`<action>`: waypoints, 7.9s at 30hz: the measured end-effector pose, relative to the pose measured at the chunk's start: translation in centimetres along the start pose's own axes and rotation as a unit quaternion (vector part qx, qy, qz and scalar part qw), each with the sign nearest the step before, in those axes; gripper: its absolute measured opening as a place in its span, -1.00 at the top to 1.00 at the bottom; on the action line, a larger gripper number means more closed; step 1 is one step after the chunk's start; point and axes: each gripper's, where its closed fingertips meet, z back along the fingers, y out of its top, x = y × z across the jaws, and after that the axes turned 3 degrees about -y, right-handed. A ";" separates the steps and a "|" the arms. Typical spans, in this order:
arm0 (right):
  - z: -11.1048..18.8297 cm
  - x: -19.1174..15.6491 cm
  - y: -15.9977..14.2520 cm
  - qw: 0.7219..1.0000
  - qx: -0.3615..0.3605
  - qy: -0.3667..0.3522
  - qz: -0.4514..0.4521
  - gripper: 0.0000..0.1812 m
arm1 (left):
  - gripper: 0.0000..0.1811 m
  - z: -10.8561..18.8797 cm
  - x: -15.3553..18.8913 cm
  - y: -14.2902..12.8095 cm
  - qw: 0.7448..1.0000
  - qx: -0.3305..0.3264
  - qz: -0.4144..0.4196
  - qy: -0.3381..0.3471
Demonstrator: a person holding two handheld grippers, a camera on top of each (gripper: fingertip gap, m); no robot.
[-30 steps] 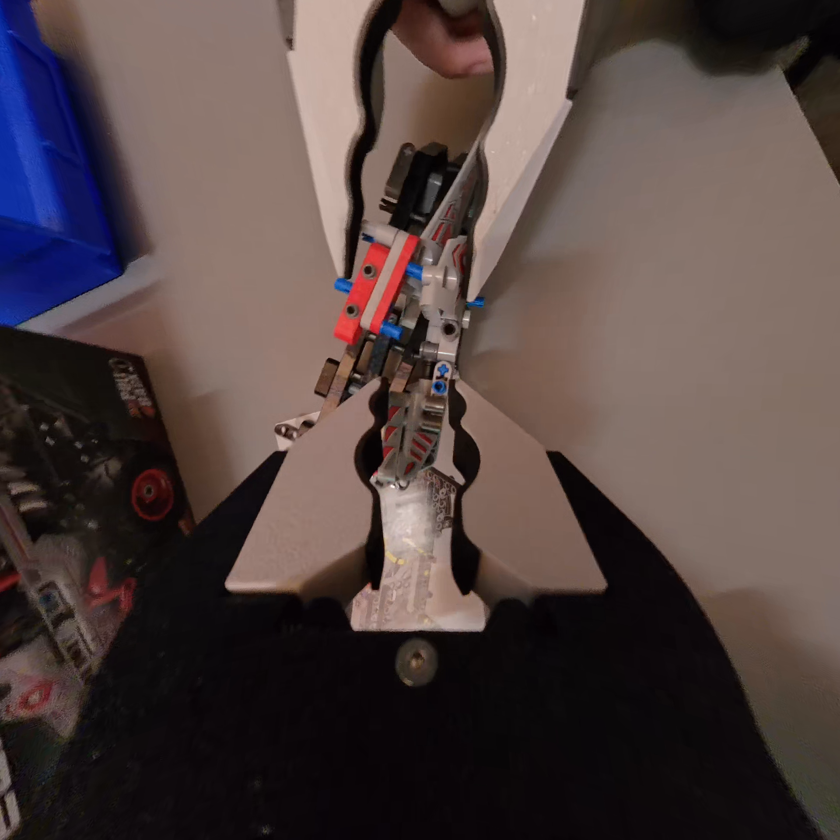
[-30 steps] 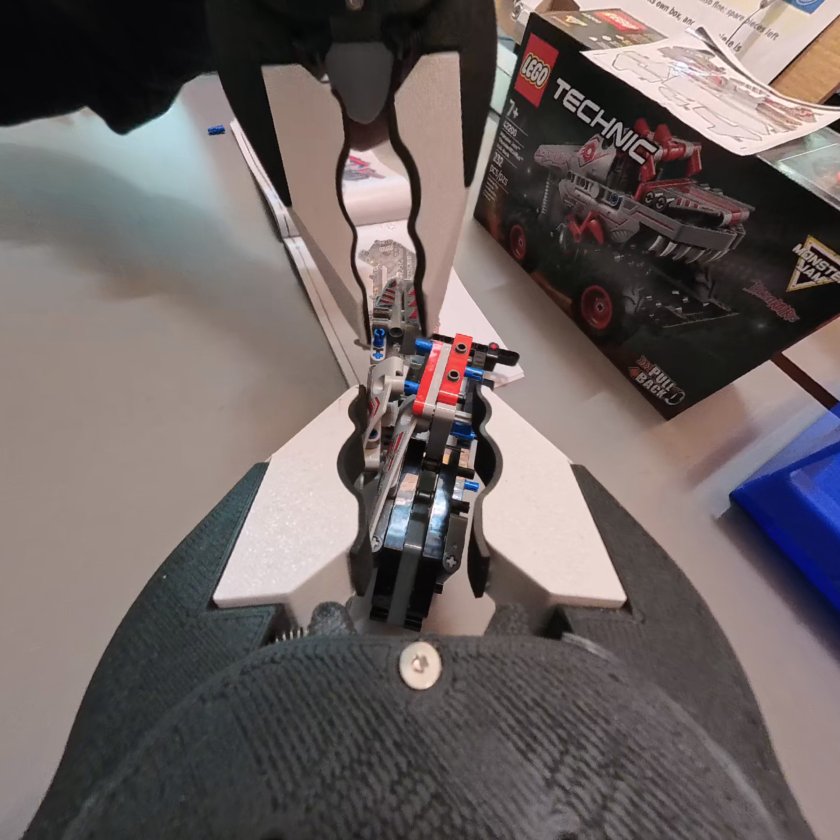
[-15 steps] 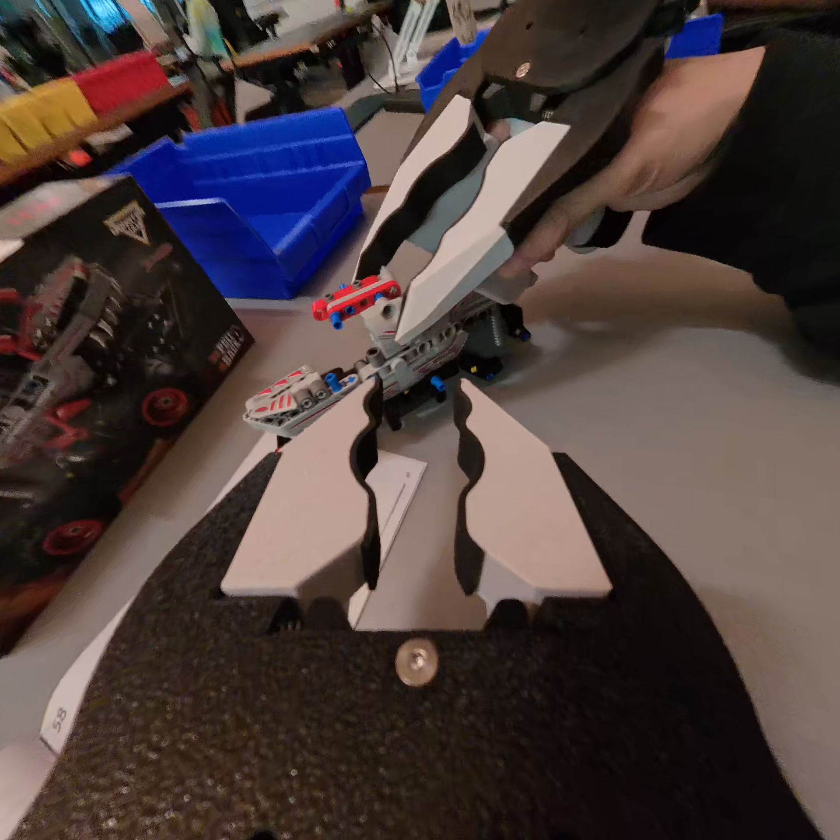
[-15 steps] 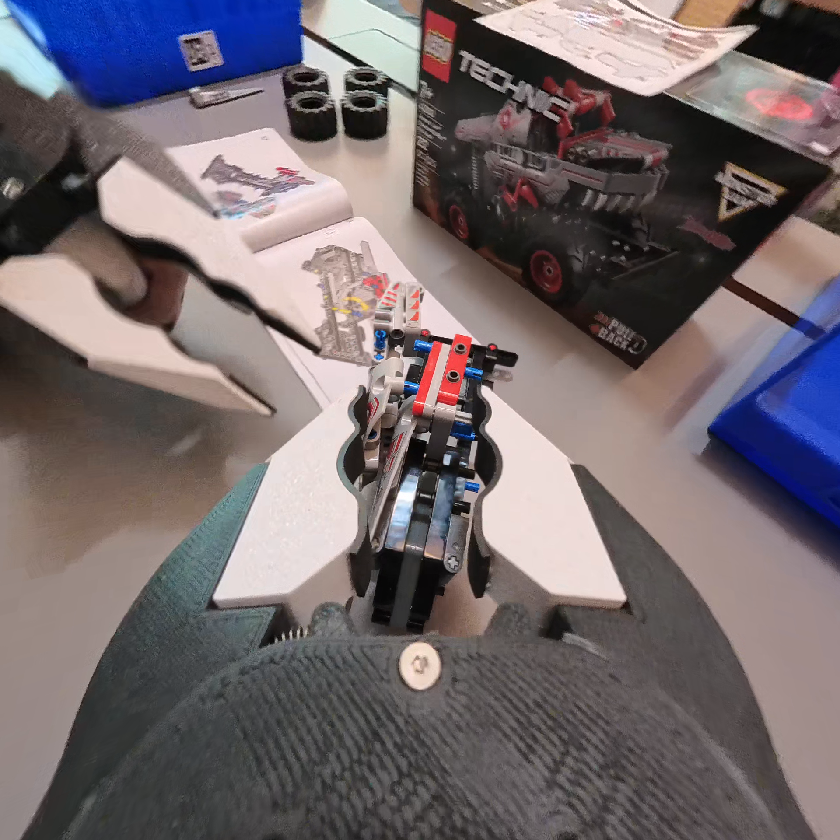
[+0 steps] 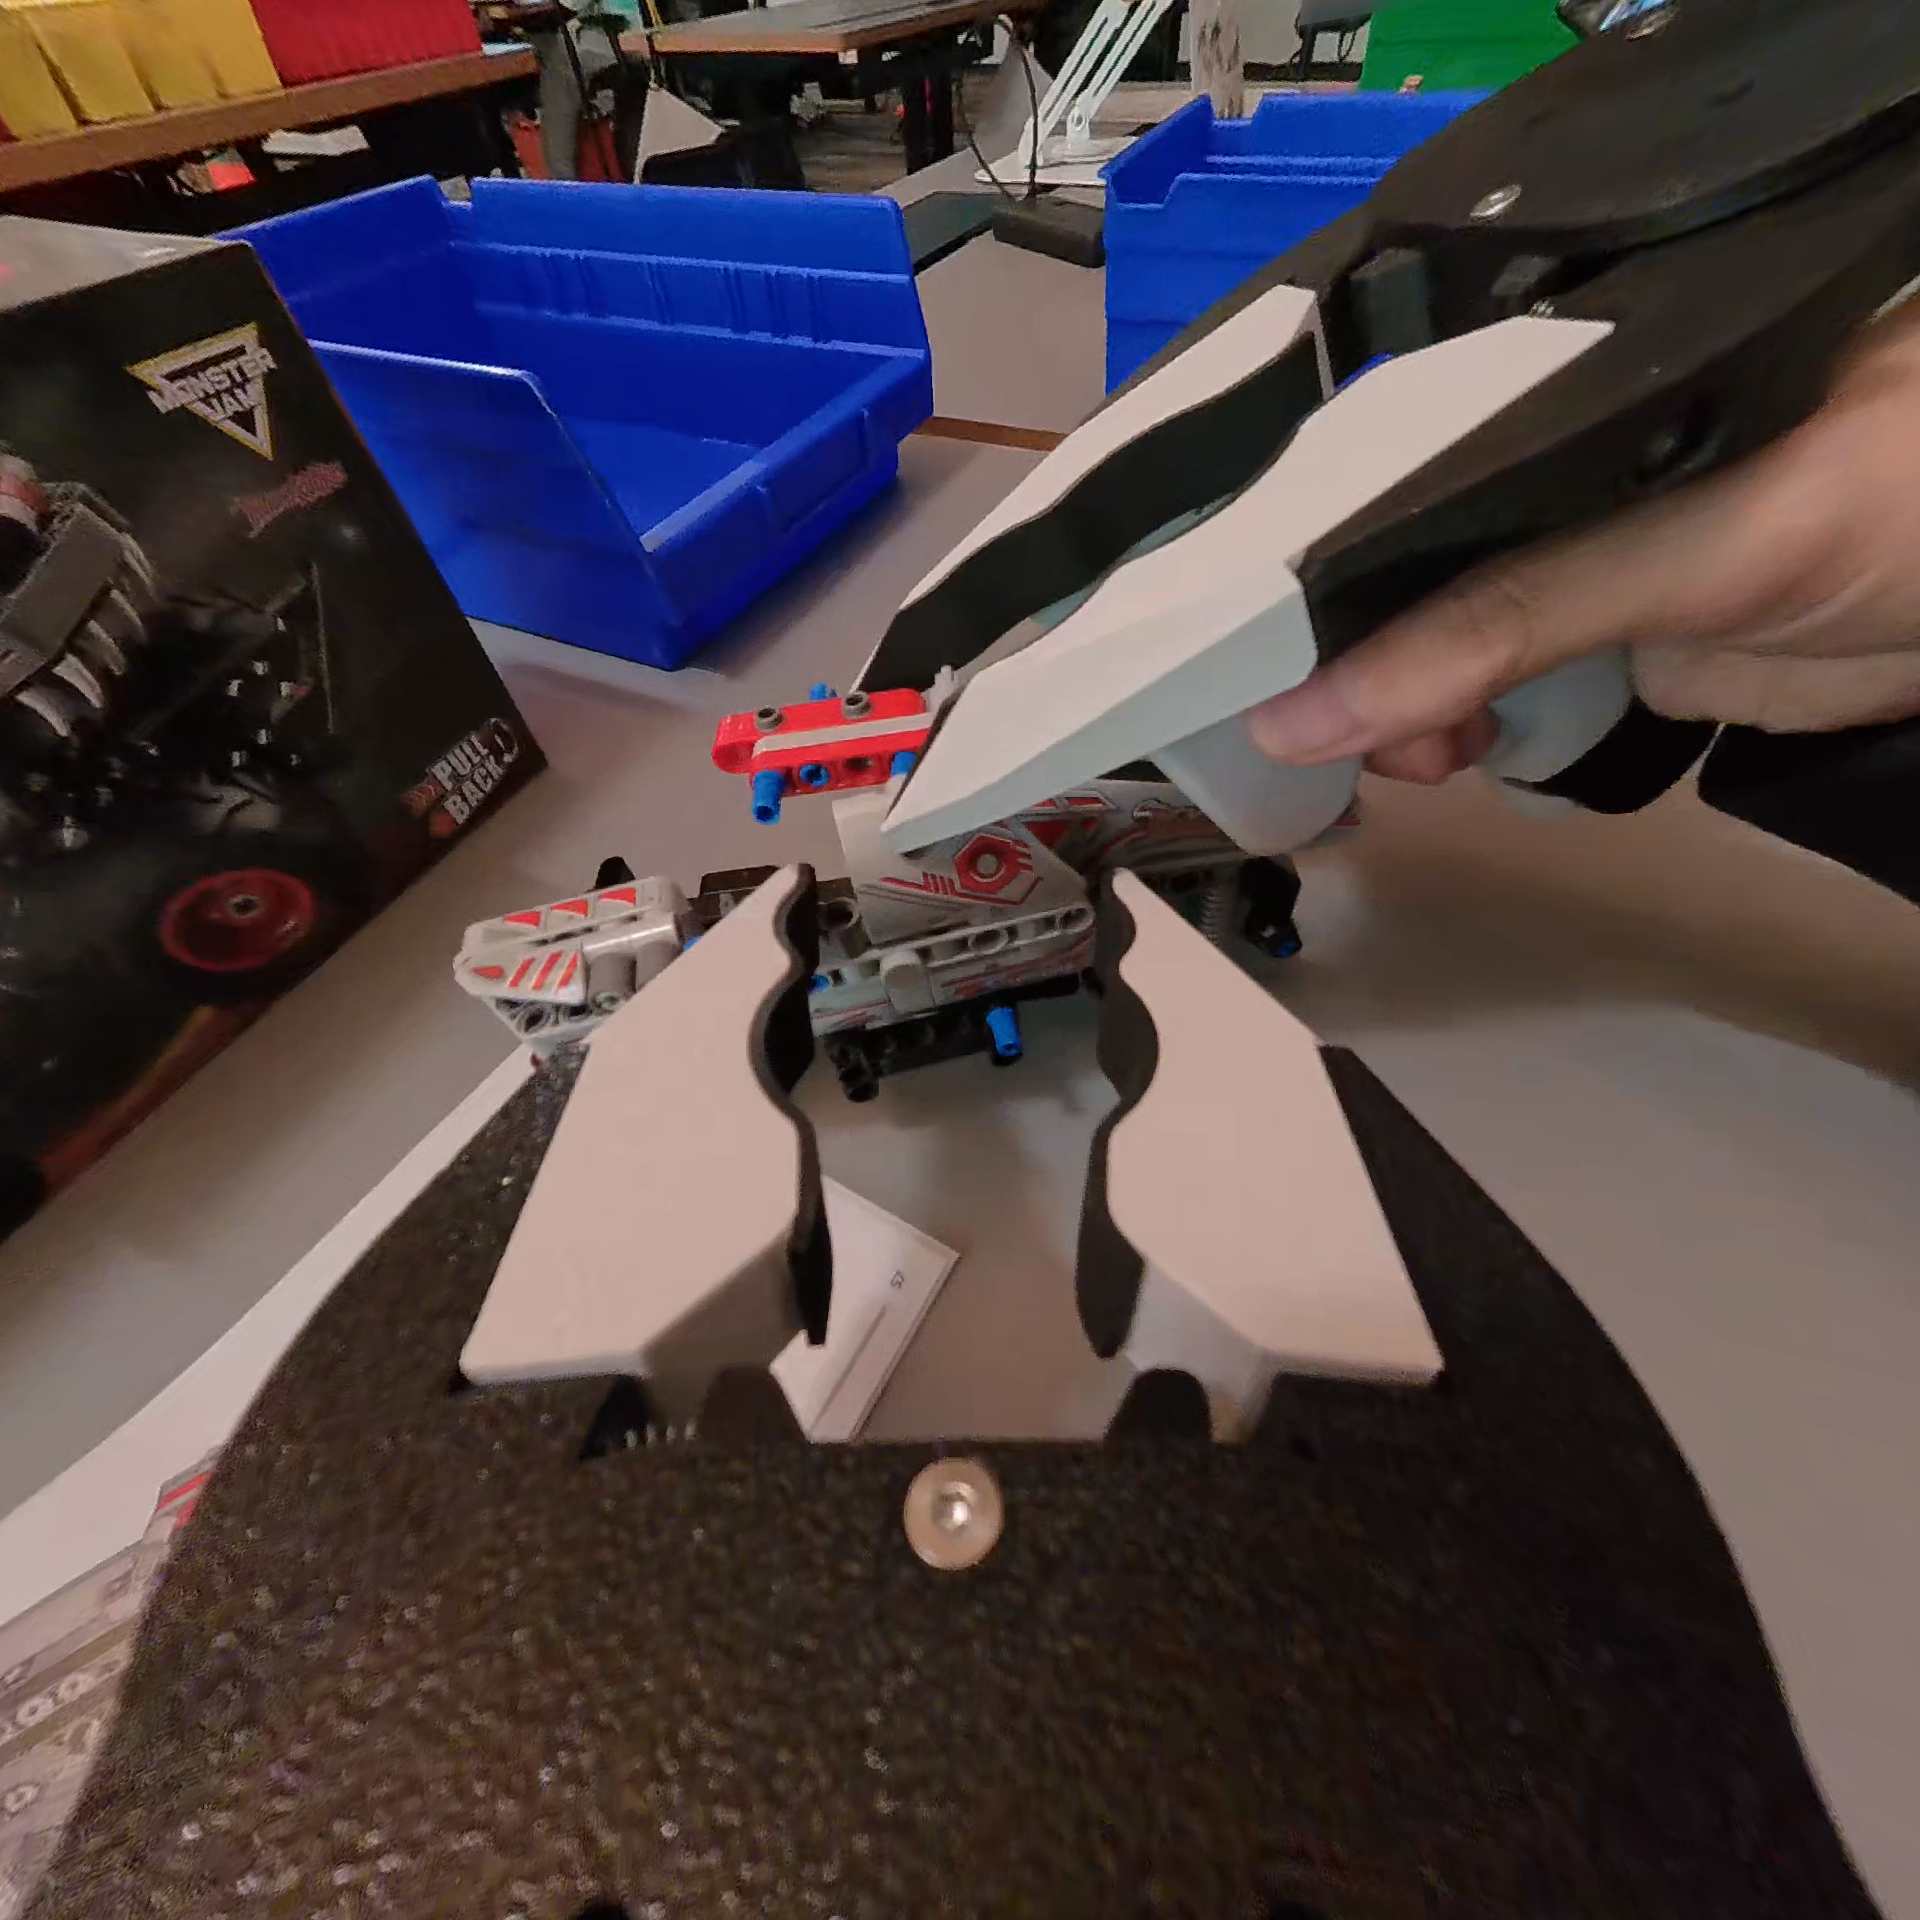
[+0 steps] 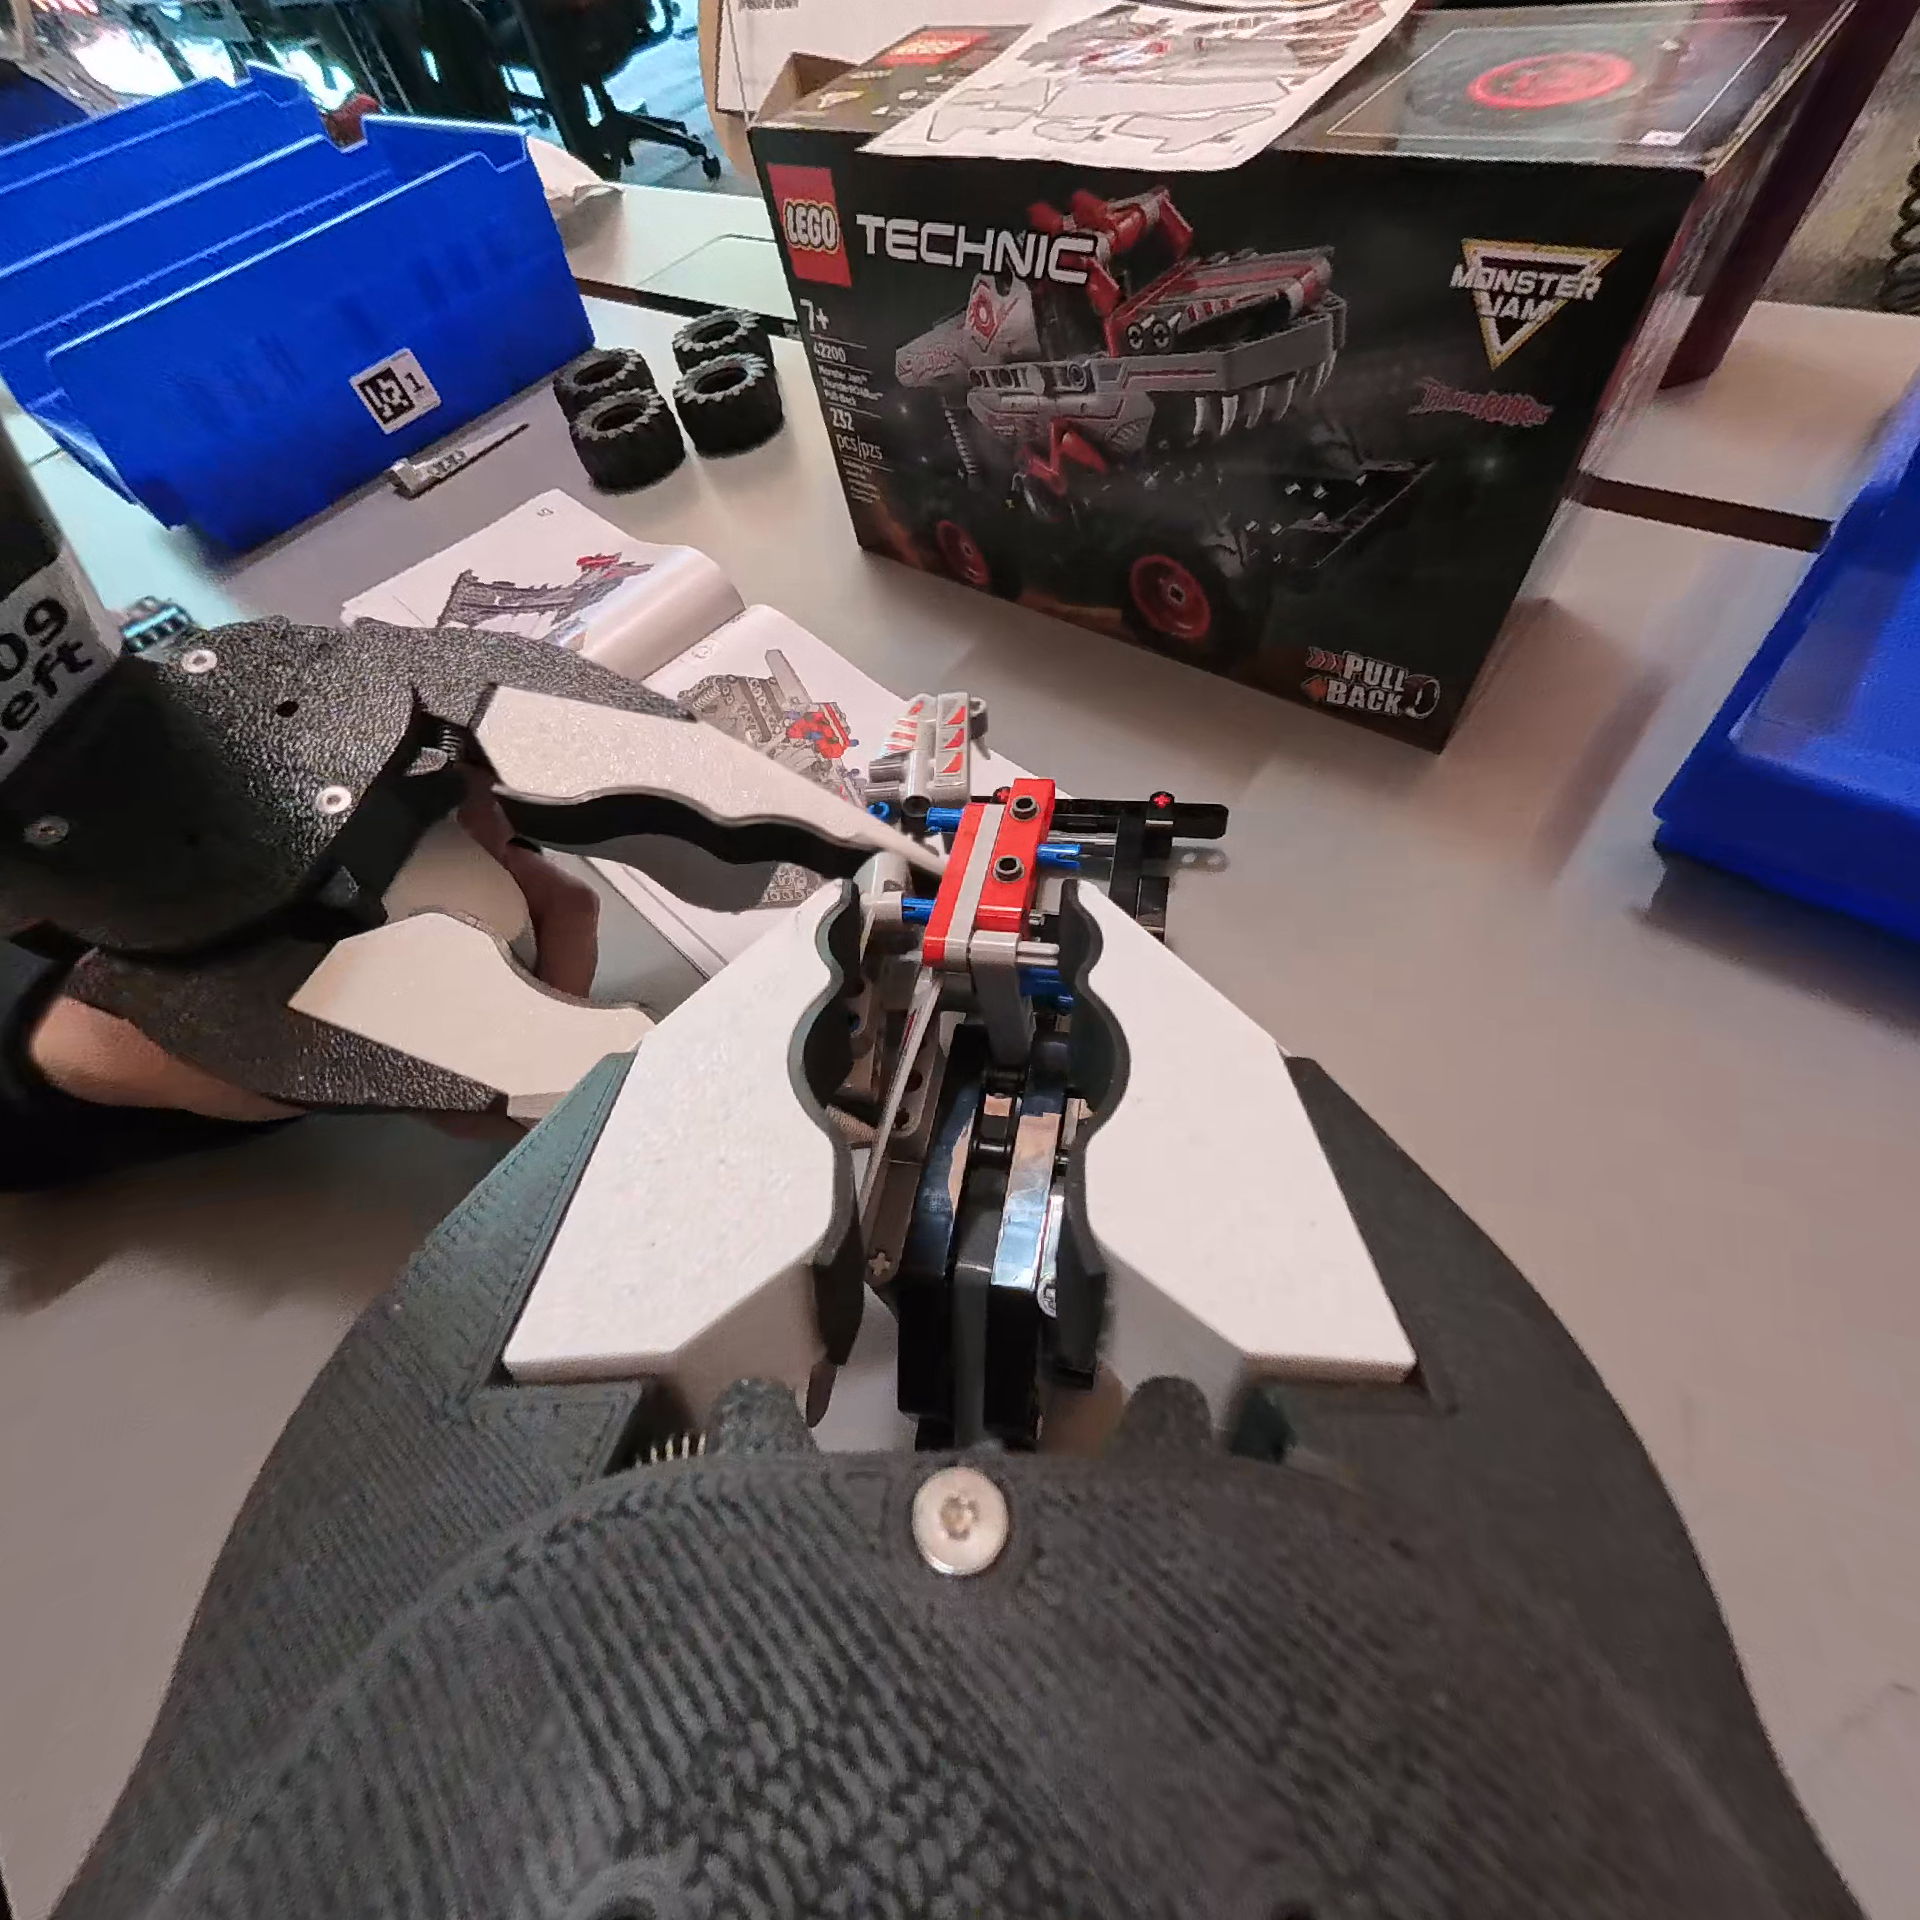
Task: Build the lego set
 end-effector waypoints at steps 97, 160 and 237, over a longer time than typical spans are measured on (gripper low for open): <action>1.7 -8.0 5.9 0.981 0.163 0.059 -0.085 0.92 | 0.52 8.4 -0.4 5.3 0.985 0.064 -0.152 0.047; 1.8 -8.2 4.7 0.990 0.093 0.077 -0.076 0.96 | 0.53 7.8 0.0 5.2 0.952 0.042 -0.300 0.045; 1.2 -2.7 -1.4 0.942 0.078 0.314 0.093 0.84 | 0.67 3.7 0.4 0.3 0.973 0.060 0.044 -0.218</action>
